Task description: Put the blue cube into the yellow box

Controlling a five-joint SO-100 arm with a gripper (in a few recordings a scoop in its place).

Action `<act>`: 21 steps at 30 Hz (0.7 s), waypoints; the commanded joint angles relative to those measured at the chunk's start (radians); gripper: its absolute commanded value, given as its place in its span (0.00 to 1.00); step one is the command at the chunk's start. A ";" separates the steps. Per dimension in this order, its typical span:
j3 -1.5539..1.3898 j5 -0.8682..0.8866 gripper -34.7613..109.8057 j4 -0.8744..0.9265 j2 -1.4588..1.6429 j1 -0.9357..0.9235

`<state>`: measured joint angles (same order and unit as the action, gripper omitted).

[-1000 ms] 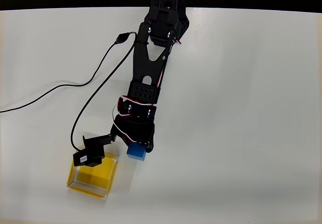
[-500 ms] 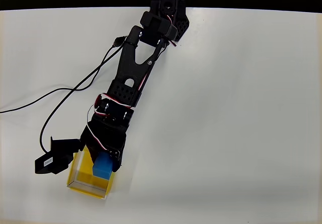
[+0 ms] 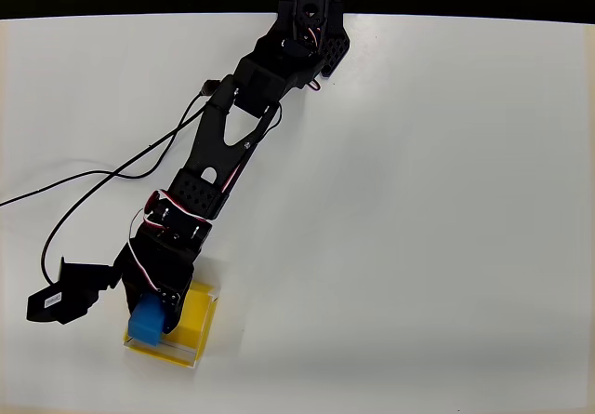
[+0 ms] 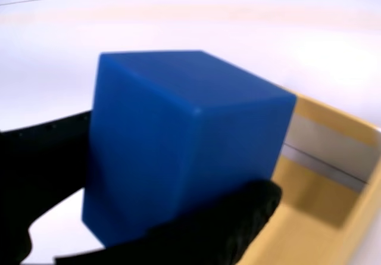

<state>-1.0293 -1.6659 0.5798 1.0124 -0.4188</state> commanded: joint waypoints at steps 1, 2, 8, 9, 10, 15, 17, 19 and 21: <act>0.189 -0.012 0.39 -0.043 0.017 -0.026; 0.206 -0.009 0.39 -0.049 -0.003 -0.026; 0.268 0.005 0.39 -0.098 -0.091 -0.011; 0.272 0.005 0.39 -0.106 -0.101 -0.009; 0.273 0.005 0.39 -0.115 -0.109 -0.006; 0.281 0.018 0.40 -0.133 -0.144 0.003; 0.279 0.026 0.40 -0.133 -0.150 0.006; 0.279 0.040 0.40 -0.124 -0.155 0.011; 0.275 0.055 0.40 -0.120 -0.158 0.017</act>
<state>-0.8682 -1.6137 0.4709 0.7854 -0.4080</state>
